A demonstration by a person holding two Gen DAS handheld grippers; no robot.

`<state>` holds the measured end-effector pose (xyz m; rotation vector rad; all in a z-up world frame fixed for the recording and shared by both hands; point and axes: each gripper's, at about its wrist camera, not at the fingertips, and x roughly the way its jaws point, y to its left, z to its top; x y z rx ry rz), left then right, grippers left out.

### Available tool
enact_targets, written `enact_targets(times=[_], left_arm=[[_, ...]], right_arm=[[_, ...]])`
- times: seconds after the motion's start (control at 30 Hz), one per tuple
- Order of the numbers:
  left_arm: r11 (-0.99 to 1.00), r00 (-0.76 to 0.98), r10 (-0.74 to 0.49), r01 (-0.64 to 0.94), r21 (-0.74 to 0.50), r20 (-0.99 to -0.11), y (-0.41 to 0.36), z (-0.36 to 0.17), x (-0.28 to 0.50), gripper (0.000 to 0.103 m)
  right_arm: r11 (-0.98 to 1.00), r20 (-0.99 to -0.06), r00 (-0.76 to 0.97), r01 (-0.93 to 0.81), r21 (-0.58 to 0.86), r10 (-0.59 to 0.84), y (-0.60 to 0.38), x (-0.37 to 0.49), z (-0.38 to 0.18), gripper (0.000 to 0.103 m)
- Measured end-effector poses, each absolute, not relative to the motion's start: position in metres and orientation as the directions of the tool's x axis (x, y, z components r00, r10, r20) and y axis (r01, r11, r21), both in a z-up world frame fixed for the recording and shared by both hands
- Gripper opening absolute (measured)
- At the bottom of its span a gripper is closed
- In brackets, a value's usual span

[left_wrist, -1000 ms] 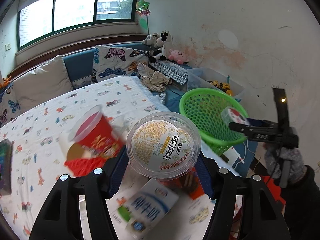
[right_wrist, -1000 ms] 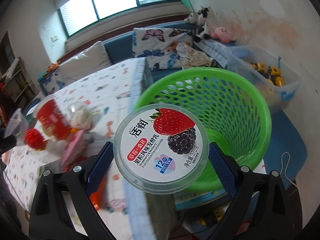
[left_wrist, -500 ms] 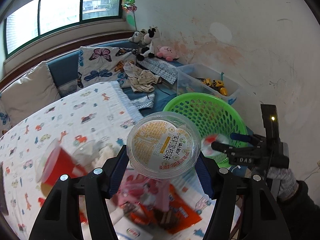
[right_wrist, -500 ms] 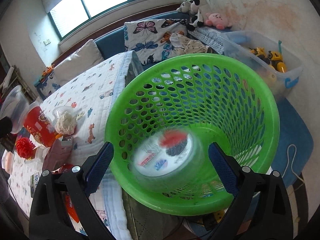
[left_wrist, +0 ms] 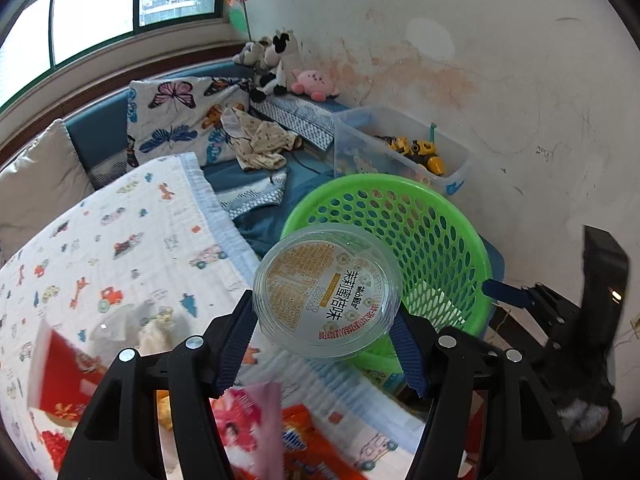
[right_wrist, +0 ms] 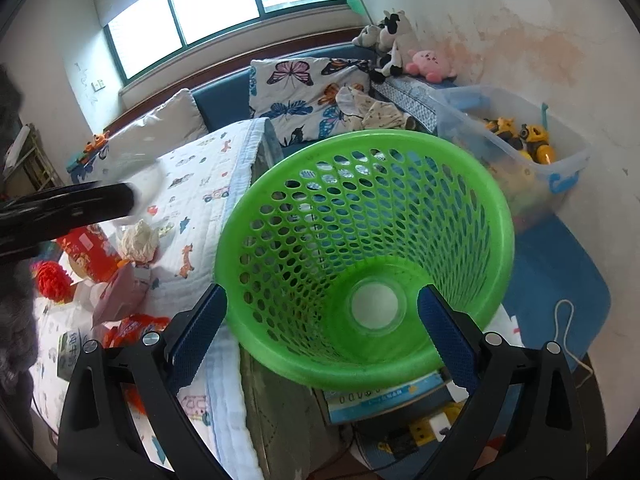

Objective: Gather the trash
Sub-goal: 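Carry the yogurt tub over the green basket and release it, then return the right gripper to the orange wafer bag and grasp it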

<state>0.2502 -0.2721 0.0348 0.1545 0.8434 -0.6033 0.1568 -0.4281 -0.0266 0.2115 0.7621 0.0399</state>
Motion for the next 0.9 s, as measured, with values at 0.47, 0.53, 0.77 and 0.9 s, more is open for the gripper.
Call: enact_targets(times=[0.47, 0.53, 0.77, 0.9], left_arm=[[0.813, 0.444, -0.414, 0.573, -0.103, -0.795, -0.314, 0.003, 0.267, 0.064], [0.809, 0.441, -0.415, 0.578, -0.102, -0.796, -0.318, 0.001, 0.265, 0.069], [0.796, 0.439, -0.428, 0.597, -0.099, -0.790, -0.322, 0.002, 0.259, 0.077], [0.794, 0.458, -0.431, 0.602, -0.085, -0.778, -0.312, 0.010, 0.249, 0.077]], right_arm=[[0.975, -0.667, 0.738, 0.059, 0.215, 0.103, -0.430, 0.128, -0.036, 0.095], [0.971, -0.669, 0.735, 0.066, 0.230, 0.108, -0.432, 0.127, -0.039, 0.095], [0.967, -0.676, 0.727, 0.069, 0.245, 0.119, -0.429, 0.124, -0.047, 0.095], [0.966, -0.673, 0.729, 0.063, 0.251, 0.127, -0.427, 0.119, -0.046, 0.095]])
